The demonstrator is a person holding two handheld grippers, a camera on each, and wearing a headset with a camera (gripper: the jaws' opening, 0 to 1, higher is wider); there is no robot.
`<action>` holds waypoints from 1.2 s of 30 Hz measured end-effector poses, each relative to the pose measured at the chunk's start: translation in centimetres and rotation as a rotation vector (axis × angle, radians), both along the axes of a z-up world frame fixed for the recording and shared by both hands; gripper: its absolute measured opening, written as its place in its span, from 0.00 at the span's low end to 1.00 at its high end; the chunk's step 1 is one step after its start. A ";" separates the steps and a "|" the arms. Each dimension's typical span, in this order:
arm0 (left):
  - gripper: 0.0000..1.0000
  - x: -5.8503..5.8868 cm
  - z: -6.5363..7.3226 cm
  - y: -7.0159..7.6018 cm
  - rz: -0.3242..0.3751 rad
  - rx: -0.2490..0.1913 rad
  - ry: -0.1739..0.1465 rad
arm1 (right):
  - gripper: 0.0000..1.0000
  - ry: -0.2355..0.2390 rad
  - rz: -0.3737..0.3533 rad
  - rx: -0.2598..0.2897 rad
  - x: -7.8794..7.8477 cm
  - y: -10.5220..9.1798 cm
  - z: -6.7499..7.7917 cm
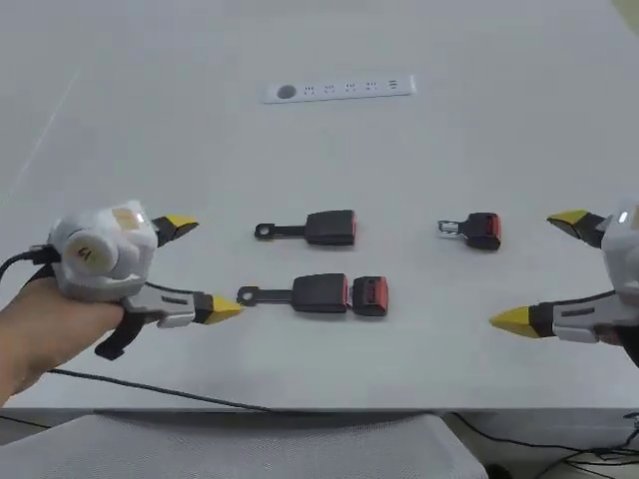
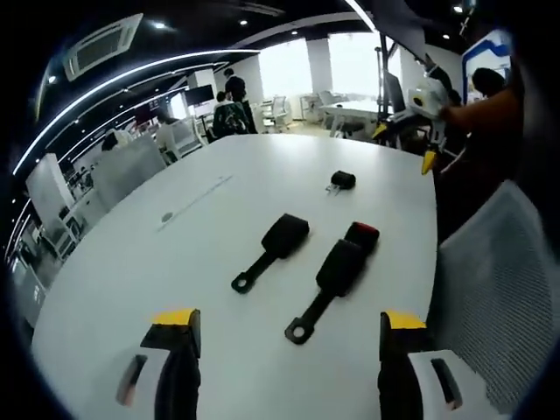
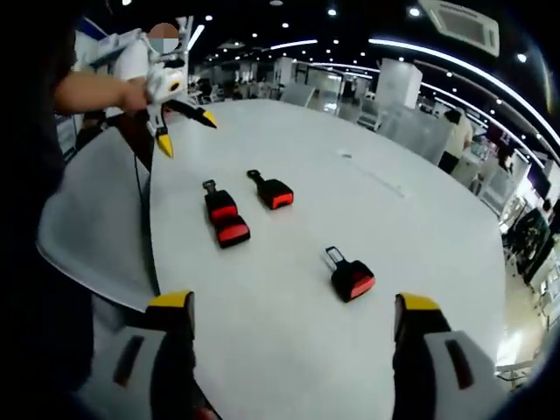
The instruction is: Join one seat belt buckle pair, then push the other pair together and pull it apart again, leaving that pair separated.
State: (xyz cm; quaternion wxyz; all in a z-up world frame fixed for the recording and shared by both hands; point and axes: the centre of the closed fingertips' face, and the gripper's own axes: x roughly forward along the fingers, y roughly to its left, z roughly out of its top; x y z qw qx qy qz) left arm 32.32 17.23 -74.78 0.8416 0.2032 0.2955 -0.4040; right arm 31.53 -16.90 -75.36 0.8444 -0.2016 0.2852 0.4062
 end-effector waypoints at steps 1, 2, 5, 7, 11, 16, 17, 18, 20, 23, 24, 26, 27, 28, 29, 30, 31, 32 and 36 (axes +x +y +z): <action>0.91 -0.4 -0.1 0.6 0.033 -0.003 0.002 | 0.98 0.001 -0.012 0.006 -0.2 -0.3 0.1; 0.96 -0.3 -0.2 1.2 0.076 0.003 -0.005 | 1.00 0.002 -0.026 0.010 -0.3 -0.6 0.1; 1.00 -0.8 -0.1 2.7 0.134 0.015 -0.036 | 1.00 -0.013 -0.054 0.015 -0.5 -1.1 0.0; 1.00 -1.3 0.1 3.1 0.147 0.013 -0.035 | 1.00 -0.034 -0.086 0.018 -0.3 -1.4 0.2; 1.00 -2.1 -0.1 2.8 0.140 0.009 -0.023 | 1.00 -0.031 -0.085 0.028 -0.7 -1.1 0.5; 1.00 -2.6 0.0 2.3 0.129 0.001 -0.019 | 1.00 -0.056 -0.111 0.029 -0.6 -1.6 1.1; 1.00 -2.6 0.0 2.3 0.129 0.001 -0.020 | 1.00 -0.058 -0.113 0.029 -0.6 -1.6 1.2; 1.00 -2.7 0.0 2.3 0.131 -0.003 -0.019 | 1.00 -0.061 -0.117 0.029 -0.7 -1.7 1.2; 1.00 -3.0 -0.1 2.4 0.142 -0.011 -0.008 | 1.00 -0.056 -0.126 0.023 -0.8 -1.8 1.1; 1.00 -3.2 -0.5 2.8 0.153 -0.014 -0.004 | 1.00 -0.041 -0.143 0.042 -1.0 -1.9 1.0; 1.00 -3.3 -0.5 2.9 0.157 -0.013 -0.004 | 1.00 -0.040 -0.145 0.045 -1.1 -1.8 1.0; 1.00 -3.5 -0.4 3.0 0.160 -0.018 -0.008 | 1.00 -0.038 -0.142 0.044 -1.3 -1.6 1.0; 1.00 -3.6 -0.4 3.1 0.162 -0.019 -0.009 | 1.00 -0.037 -0.140 0.043 -1.4 -1.5 0.9; 1.00 -3.6 -0.4 3.1 0.163 -0.018 -0.008 | 1.00 -0.035 -0.140 0.040 -1.5 -1.5 0.9; 1.00 -3.8 -0.5 3.2 0.164 -0.015 -0.006 | 1.00 -0.033 -0.141 0.038 -1.5 -1.3 0.8; 1.00 -3.8 -0.6 3.2 0.163 -0.014 -0.005 | 1.00 -0.032 -0.142 0.041 -1.6 -1.3 0.8; 1.00 -3.9 -0.6 3.2 0.164 -0.013 -0.008 | 1.00 -0.034 -0.142 0.051 -1.6 -1.0 0.9; 1.00 -3.9 -0.6 3.2 0.165 -0.014 -0.008 | 1.00 -0.034 -0.141 0.054 -1.6 -0.9 1.0; 1.00 -3.9 -0.5 3.2 0.169 -0.015 -0.011 | 1.00 -0.043 -0.133 0.056 -1.6 -0.5 1.2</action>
